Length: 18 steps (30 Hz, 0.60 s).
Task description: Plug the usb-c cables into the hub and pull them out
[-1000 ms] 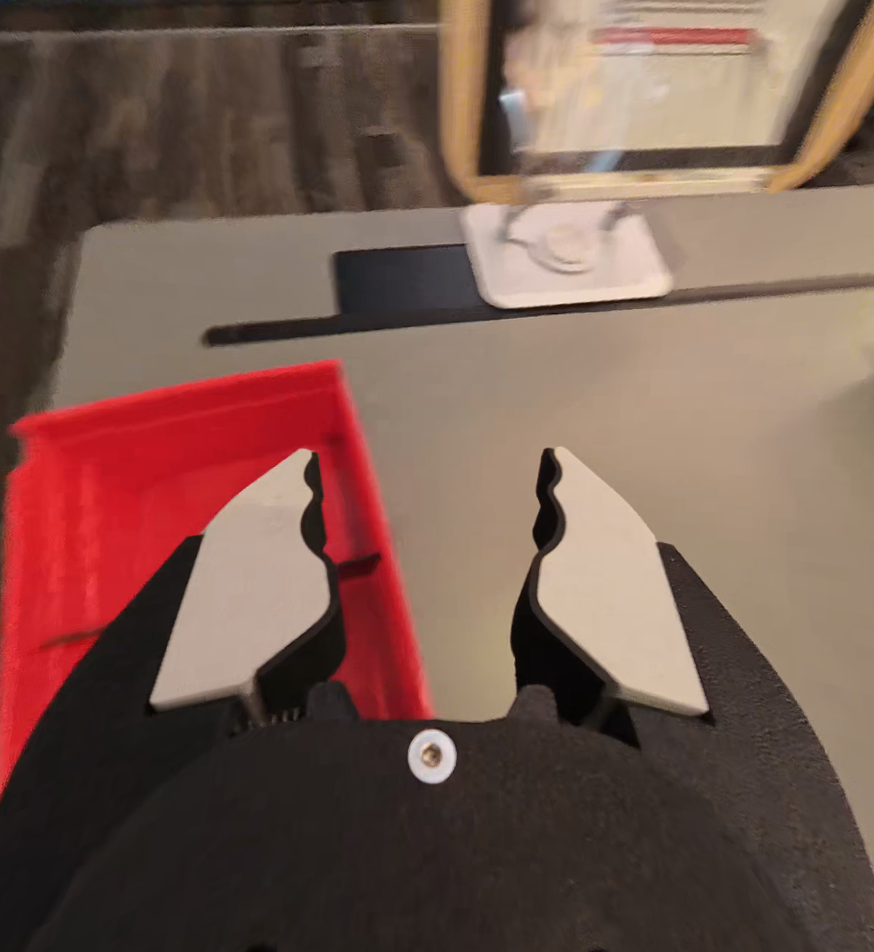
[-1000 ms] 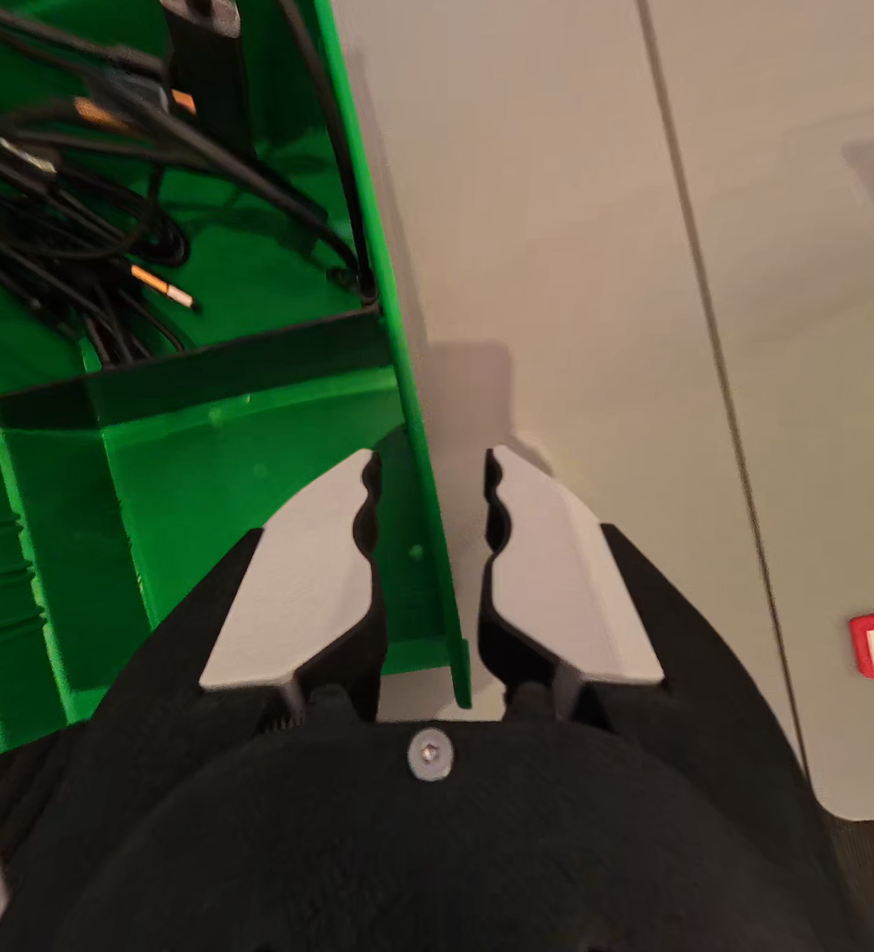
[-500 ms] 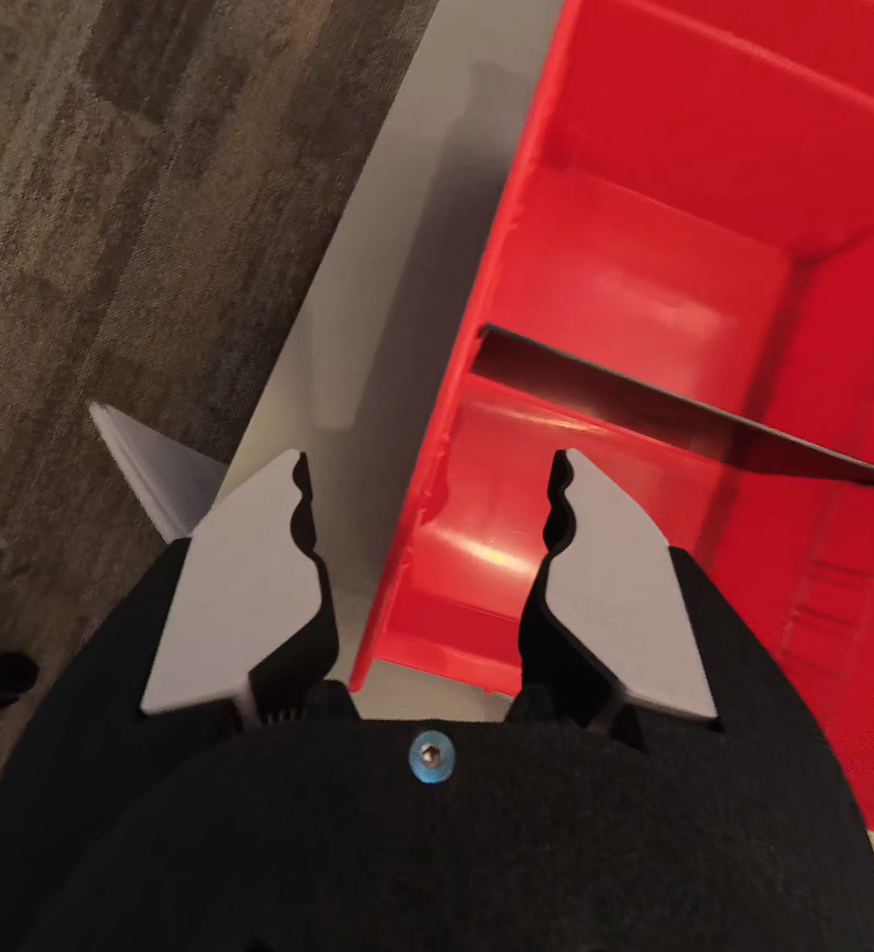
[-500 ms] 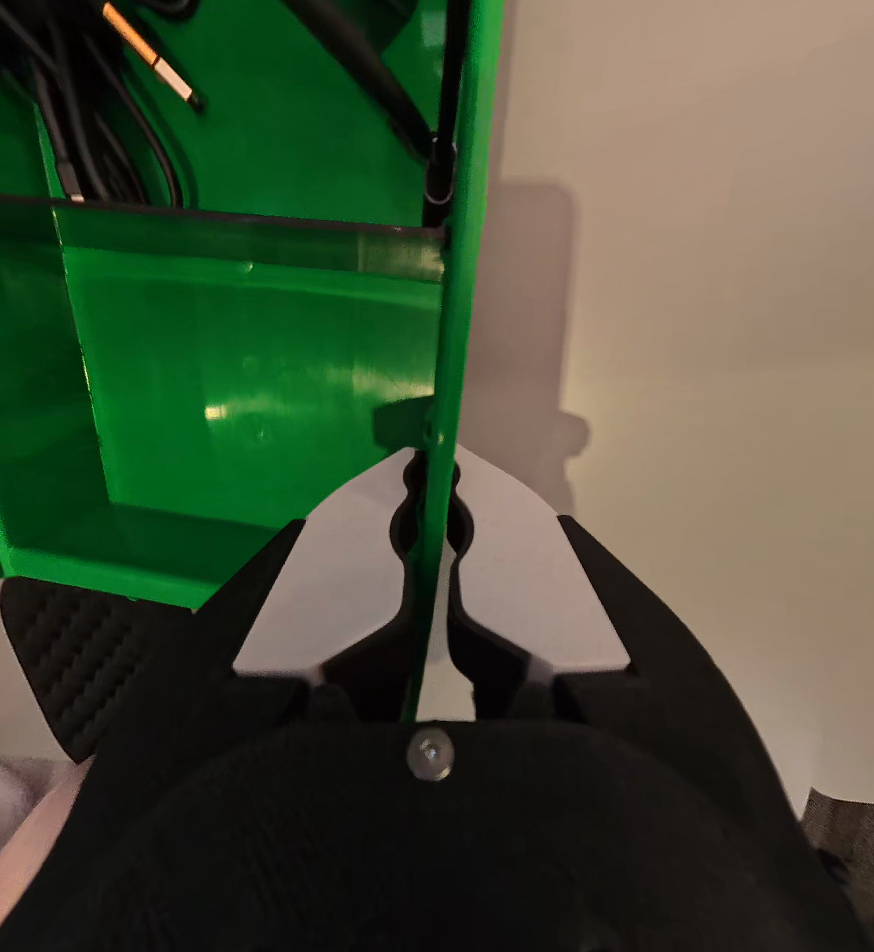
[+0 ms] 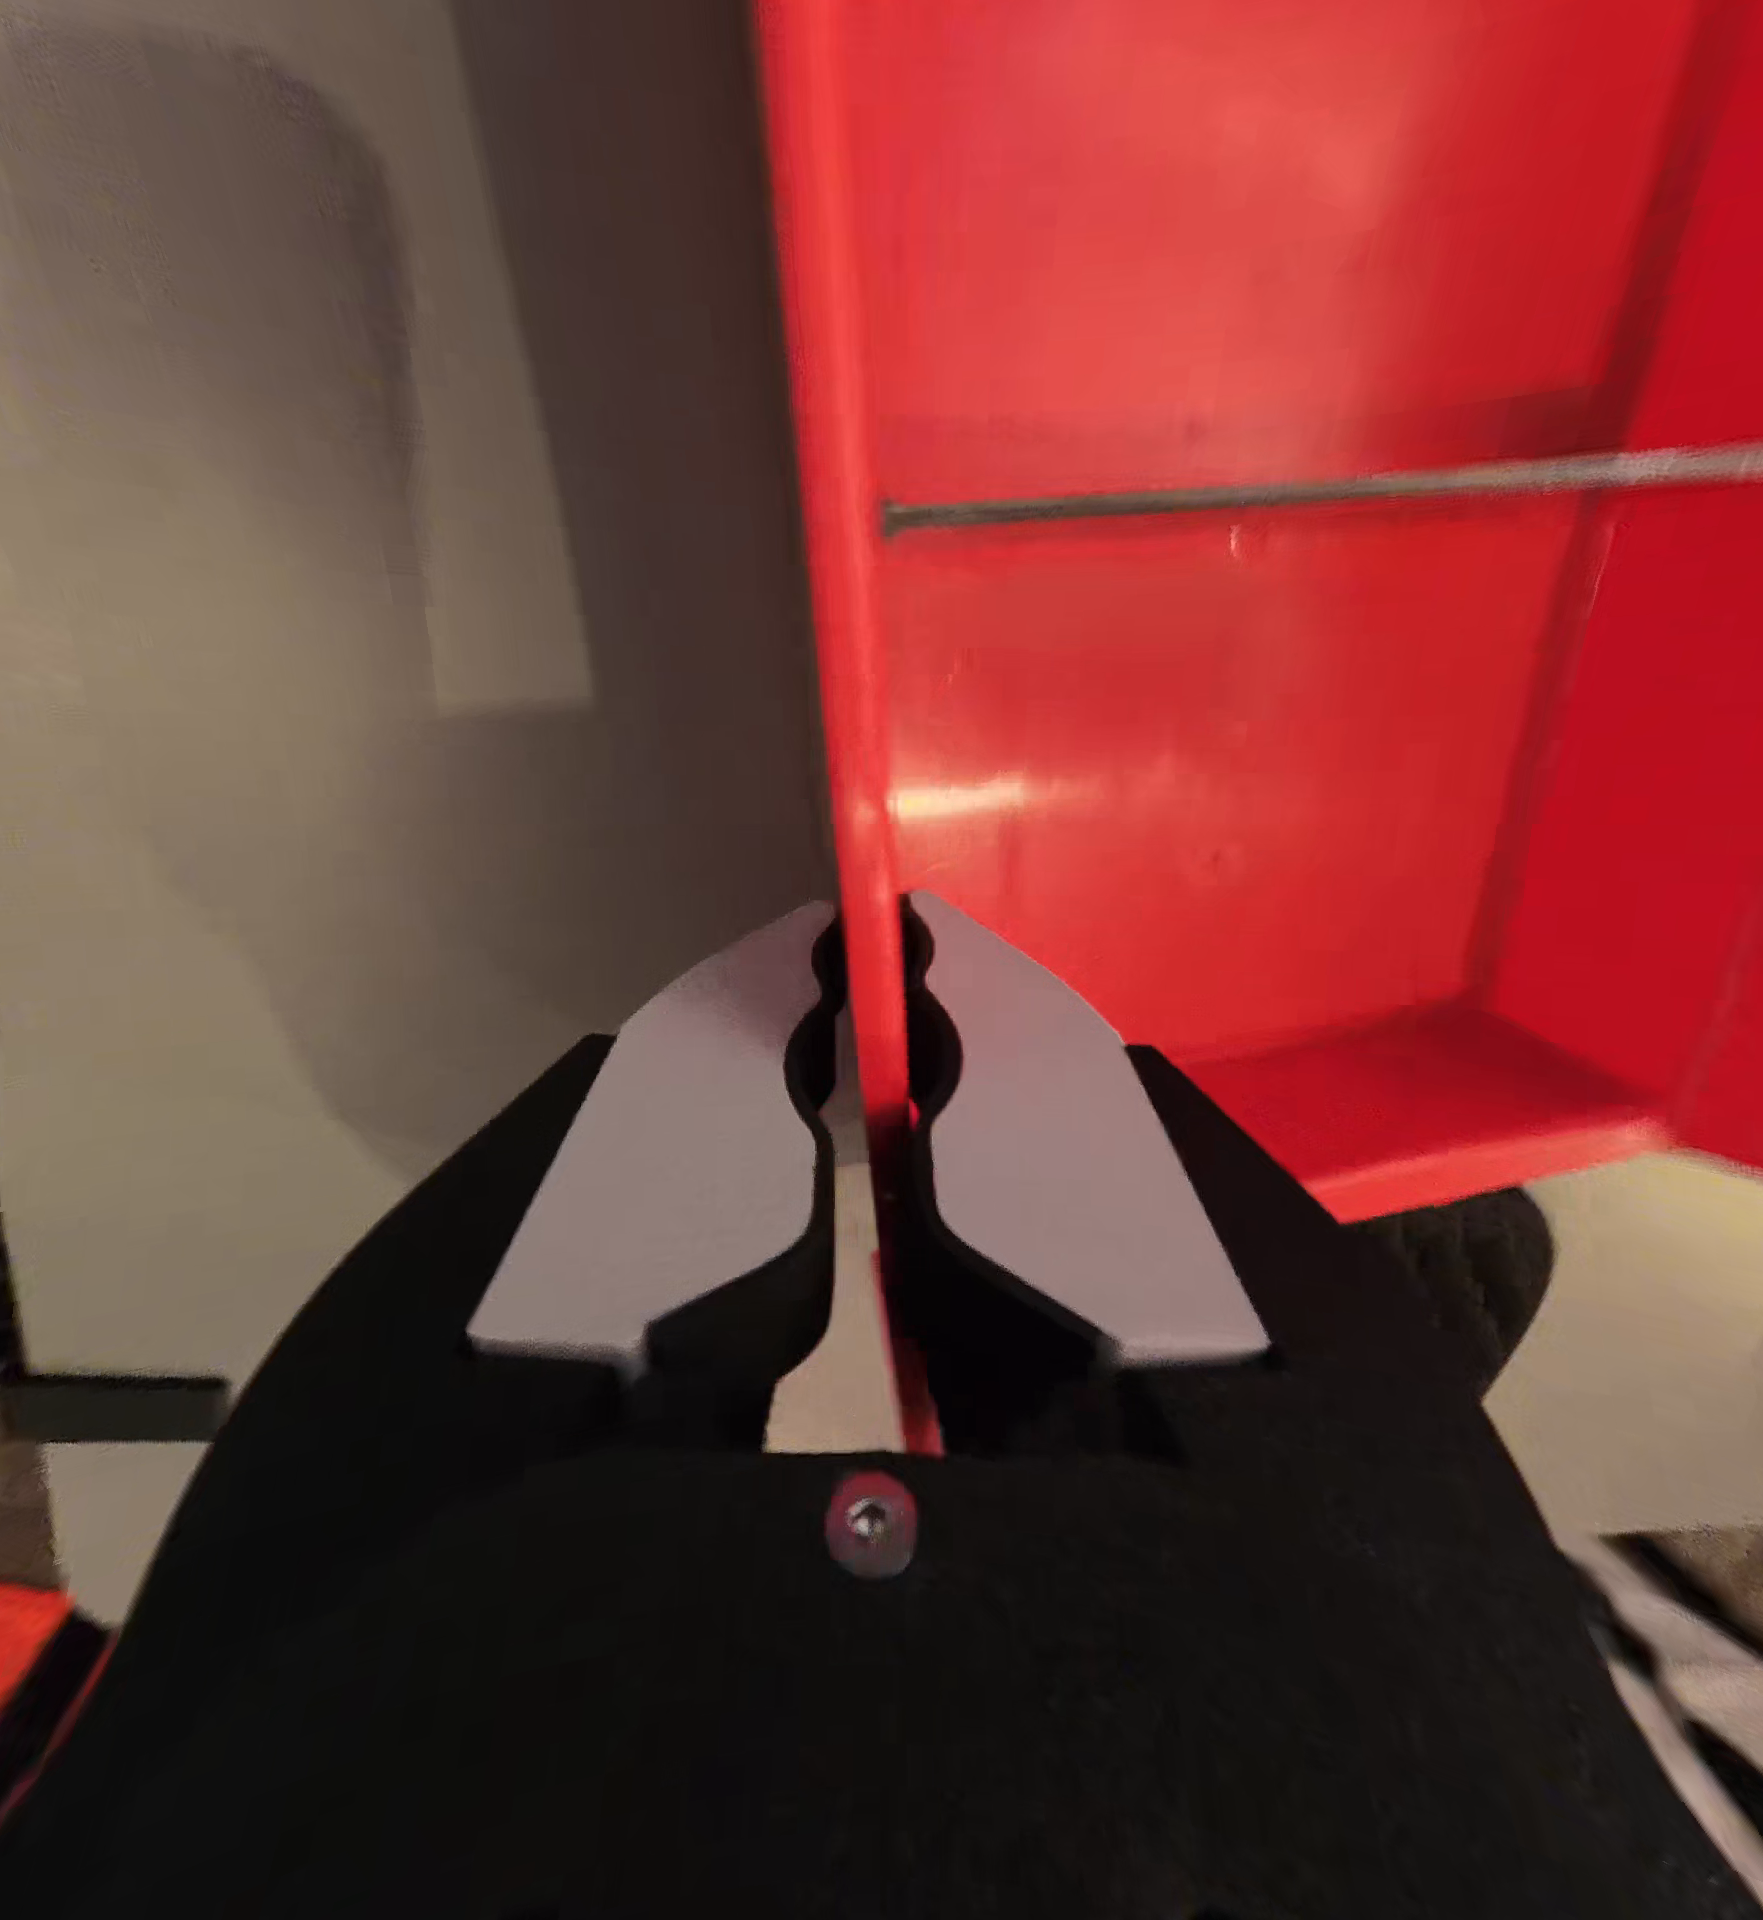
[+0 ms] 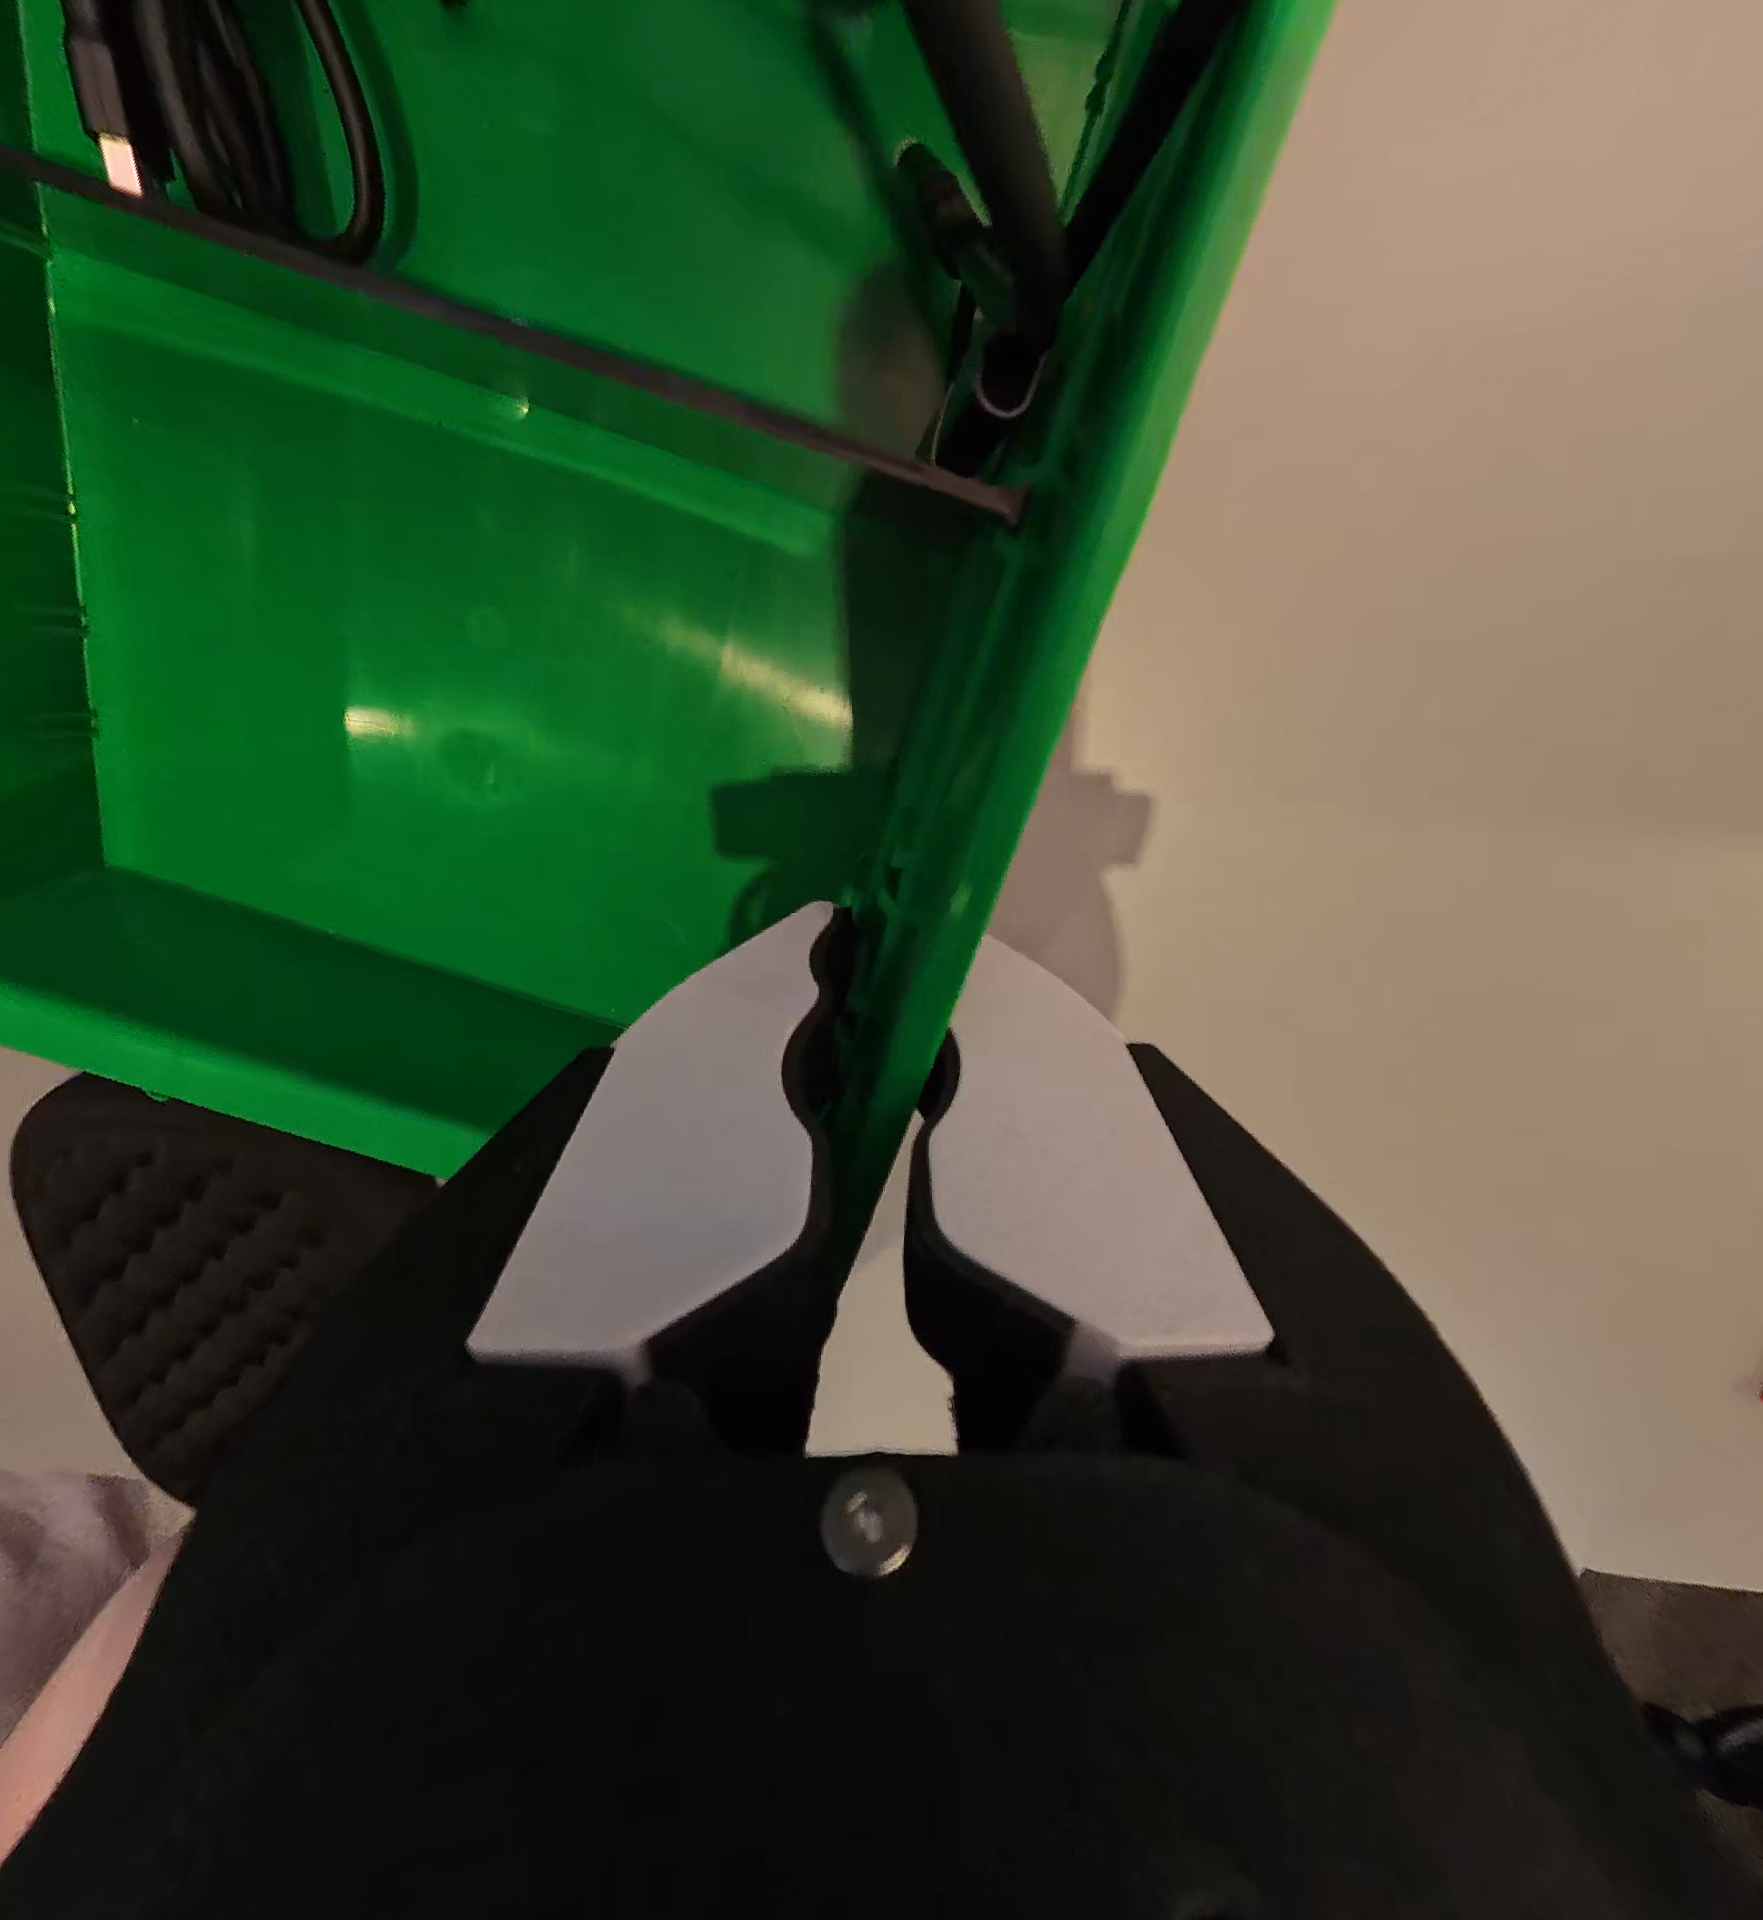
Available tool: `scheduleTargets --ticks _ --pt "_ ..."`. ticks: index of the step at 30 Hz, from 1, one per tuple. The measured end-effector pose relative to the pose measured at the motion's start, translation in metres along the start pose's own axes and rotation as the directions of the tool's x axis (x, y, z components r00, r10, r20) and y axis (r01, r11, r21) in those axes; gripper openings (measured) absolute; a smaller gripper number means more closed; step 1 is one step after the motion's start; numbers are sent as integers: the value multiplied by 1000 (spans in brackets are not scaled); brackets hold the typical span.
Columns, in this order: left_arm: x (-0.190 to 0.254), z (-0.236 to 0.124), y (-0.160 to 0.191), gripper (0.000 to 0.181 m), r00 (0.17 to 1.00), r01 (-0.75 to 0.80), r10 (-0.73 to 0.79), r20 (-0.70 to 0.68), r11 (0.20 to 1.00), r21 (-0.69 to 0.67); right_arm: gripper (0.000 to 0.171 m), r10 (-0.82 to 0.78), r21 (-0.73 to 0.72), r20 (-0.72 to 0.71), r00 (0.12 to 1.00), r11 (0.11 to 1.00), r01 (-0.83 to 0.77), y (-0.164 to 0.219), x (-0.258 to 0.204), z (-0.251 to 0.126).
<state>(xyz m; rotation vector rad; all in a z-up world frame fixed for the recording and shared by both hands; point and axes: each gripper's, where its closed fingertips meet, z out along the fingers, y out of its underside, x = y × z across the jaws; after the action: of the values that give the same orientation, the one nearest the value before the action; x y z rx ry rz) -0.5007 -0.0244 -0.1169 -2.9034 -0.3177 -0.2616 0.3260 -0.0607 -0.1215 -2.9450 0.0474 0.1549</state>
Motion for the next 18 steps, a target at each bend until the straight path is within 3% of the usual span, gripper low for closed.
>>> scheduleTargets --ticks 3,6,18 --pt "34 9 0 15 986 -155 160 49 983 -99 9 -49 -12 0 999 999 49 -8 -15 3" --pt "75 17 -3 22 974 -218 224 21 965 -146 10 -90 -33 8 996 995 90 -14 -35 6" --pt "176 39 11 20 887 -445 462 15 861 -245 12 -284 -101 31 958 953 286 -33 -121 19"
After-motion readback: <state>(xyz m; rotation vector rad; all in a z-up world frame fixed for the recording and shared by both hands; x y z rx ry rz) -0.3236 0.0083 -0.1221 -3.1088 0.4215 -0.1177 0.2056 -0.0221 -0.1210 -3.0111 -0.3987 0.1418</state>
